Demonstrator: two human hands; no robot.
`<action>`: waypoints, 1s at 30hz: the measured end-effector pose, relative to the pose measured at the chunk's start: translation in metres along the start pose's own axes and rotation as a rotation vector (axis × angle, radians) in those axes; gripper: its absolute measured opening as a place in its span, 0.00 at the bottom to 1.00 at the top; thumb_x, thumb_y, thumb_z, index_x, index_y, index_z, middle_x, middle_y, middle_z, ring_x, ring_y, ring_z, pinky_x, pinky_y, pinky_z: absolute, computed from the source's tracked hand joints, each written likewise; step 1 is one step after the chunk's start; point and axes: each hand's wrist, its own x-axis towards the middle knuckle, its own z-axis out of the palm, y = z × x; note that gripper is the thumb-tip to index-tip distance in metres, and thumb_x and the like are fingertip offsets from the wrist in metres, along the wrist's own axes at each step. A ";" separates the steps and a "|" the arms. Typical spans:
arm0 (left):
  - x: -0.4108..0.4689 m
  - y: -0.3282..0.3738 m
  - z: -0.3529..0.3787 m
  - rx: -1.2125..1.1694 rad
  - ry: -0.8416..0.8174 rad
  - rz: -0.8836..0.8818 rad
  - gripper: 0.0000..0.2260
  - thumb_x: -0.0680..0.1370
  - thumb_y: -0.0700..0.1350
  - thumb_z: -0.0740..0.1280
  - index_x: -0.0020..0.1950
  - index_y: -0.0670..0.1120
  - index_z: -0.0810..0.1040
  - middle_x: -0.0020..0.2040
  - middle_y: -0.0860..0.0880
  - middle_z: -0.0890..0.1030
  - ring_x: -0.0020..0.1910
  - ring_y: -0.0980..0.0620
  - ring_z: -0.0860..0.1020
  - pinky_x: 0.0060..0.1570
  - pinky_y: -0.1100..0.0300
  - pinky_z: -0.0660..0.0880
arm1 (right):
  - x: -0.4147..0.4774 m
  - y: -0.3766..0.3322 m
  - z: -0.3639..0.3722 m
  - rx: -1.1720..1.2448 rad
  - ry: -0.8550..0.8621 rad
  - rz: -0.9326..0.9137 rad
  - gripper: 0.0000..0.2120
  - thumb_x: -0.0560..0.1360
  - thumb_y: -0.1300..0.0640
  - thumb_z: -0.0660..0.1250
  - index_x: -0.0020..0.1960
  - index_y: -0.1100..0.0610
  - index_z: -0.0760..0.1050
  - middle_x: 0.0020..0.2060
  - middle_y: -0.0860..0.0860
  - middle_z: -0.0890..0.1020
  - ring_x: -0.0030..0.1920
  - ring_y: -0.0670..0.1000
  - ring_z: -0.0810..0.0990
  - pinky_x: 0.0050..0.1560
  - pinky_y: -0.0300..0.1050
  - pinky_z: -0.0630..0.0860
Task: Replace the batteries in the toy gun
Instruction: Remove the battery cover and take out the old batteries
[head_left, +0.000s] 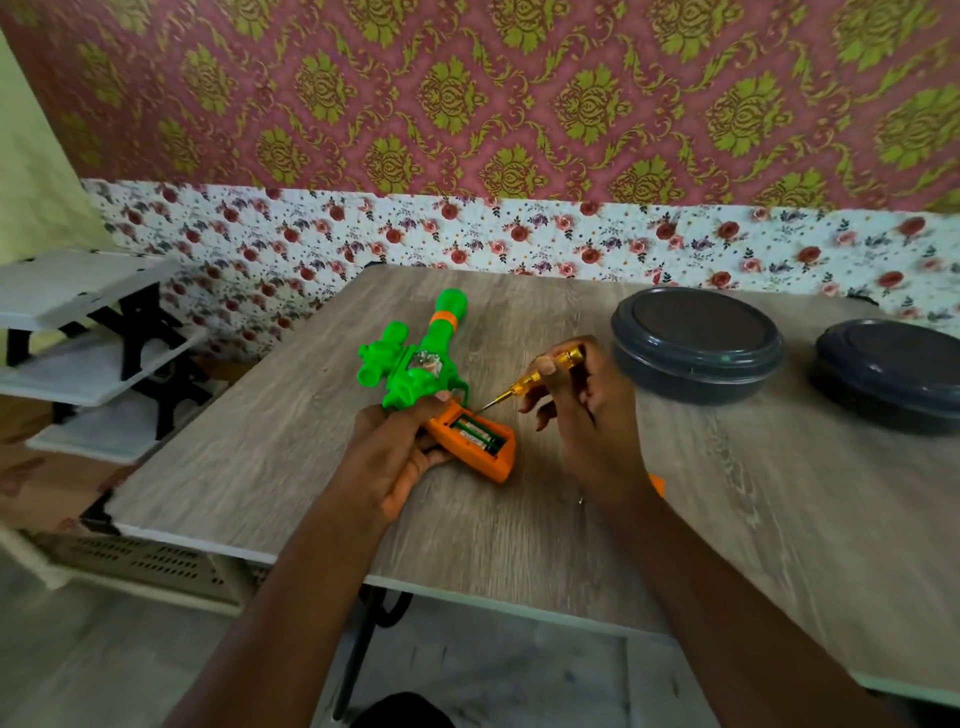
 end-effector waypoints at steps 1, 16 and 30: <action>0.000 0.000 0.000 -0.003 -0.001 -0.004 0.10 0.79 0.35 0.69 0.60 0.36 0.79 0.50 0.39 0.87 0.47 0.43 0.87 0.38 0.48 0.84 | 0.000 0.000 0.002 0.009 -0.022 -0.003 0.09 0.82 0.49 0.63 0.50 0.55 0.73 0.38 0.55 0.84 0.36 0.59 0.84 0.32 0.52 0.78; 0.003 -0.001 -0.002 -0.024 -0.018 -0.039 0.12 0.78 0.35 0.70 0.62 0.37 0.79 0.52 0.39 0.87 0.50 0.44 0.86 0.44 0.44 0.85 | -0.002 -0.003 0.003 0.192 -0.064 0.063 0.08 0.84 0.65 0.60 0.63 0.64 0.71 0.48 0.63 0.83 0.41 0.65 0.84 0.34 0.47 0.82; 0.004 0.000 -0.004 -0.023 -0.036 -0.043 0.13 0.79 0.36 0.69 0.63 0.38 0.78 0.53 0.39 0.87 0.52 0.42 0.86 0.45 0.42 0.84 | -0.002 -0.001 0.011 0.094 0.041 0.171 0.03 0.84 0.62 0.62 0.54 0.55 0.72 0.44 0.57 0.86 0.38 0.57 0.87 0.35 0.49 0.83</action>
